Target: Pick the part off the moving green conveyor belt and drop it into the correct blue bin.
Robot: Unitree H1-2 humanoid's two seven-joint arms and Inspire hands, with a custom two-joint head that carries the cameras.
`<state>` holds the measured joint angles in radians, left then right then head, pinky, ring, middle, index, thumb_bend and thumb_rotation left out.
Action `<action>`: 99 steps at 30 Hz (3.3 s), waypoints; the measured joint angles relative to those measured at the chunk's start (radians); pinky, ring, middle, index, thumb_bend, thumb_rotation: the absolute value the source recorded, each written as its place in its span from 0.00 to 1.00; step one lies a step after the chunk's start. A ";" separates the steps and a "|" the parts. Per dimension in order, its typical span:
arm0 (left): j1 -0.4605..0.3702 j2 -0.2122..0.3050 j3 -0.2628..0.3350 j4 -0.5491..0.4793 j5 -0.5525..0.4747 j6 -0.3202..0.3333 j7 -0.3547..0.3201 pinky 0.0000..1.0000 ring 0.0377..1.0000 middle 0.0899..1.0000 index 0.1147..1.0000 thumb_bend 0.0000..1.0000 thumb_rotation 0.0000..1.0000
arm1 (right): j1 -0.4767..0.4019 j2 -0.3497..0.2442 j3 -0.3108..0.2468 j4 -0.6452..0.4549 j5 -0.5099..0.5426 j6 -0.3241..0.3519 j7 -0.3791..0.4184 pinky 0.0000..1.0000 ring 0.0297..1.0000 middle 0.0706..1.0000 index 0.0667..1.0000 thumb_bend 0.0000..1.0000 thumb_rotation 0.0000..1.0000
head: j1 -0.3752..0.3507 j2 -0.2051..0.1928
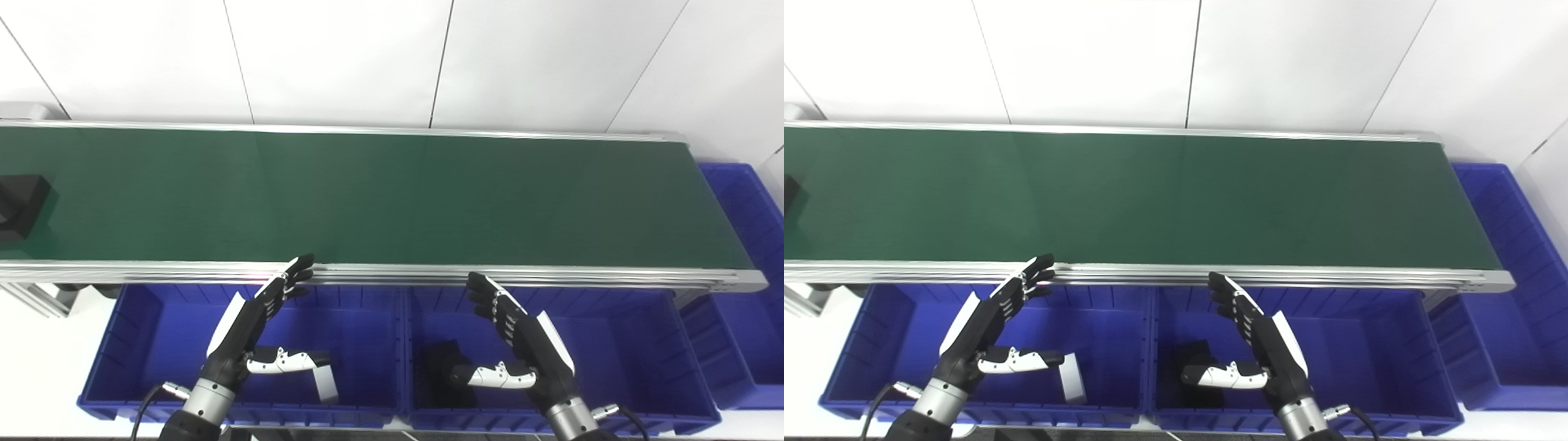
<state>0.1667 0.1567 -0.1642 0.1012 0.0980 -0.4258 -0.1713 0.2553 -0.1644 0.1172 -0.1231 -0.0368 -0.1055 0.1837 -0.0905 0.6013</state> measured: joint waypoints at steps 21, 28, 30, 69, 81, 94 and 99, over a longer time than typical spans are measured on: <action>0.000 0.000 0.000 -0.003 -0.008 0.000 -0.001 0.84 0.90 0.92 0.89 0.92 0.30 | 0.000 -0.001 -0.001 0.000 0.002 0.000 0.001 0.87 0.90 0.90 0.90 0.95 0.26 | 0.043 -0.002; -0.001 -0.033 -0.030 0.008 -0.015 -0.001 0.002 0.84 0.89 0.90 0.86 0.94 0.27 | 0.001 -0.032 -0.028 0.009 0.049 -0.030 0.017 0.90 0.91 0.92 0.93 0.88 0.21 | 0.325 -0.063; -0.001 -0.051 -0.042 0.025 0.004 -0.002 0.006 0.83 0.88 0.90 0.86 0.95 0.28 | -0.002 -0.051 -0.039 0.030 0.070 -0.067 0.026 0.93 0.93 0.93 0.94 0.86 0.21 | 0.406 -0.093; -0.096 -0.072 -0.209 0.197 0.111 -0.007 0.222 0.87 0.89 0.89 0.85 0.97 0.26 | -0.069 -0.043 -0.146 0.159 0.224 -0.301 0.078 0.90 0.90 0.89 0.94 0.78 0.15 | 0.468 -0.225; -0.107 -0.072 -0.221 0.201 0.110 -0.007 0.233 0.88 0.90 0.90 0.86 0.97 0.25 | -0.141 -0.050 -0.142 -0.052 0.232 -0.246 0.067 0.86 0.89 0.91 0.94 0.86 0.23 | 0.425 -0.196; -0.107 -0.071 -0.228 0.199 0.109 -0.007 0.244 0.89 0.90 0.90 0.86 0.96 0.25 | -0.286 -0.043 -0.081 -0.129 0.102 -0.095 0.045 0.91 0.90 0.91 0.95 0.87 0.32 | 0.388 -0.164; -0.107 -0.071 -0.230 0.193 0.109 -0.007 0.245 0.91 0.91 0.90 0.87 0.94 0.25 | -0.373 -0.025 -0.047 -0.131 0.036 -0.001 0.040 0.88 0.88 0.88 0.93 0.89 0.28 | 0.388 -0.161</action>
<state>0.0600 0.0861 -0.3940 0.2945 0.2071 -0.4329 0.0733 -0.1173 -0.1897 0.0706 -0.2544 -0.0007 -0.1061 0.2240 0.2976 0.4403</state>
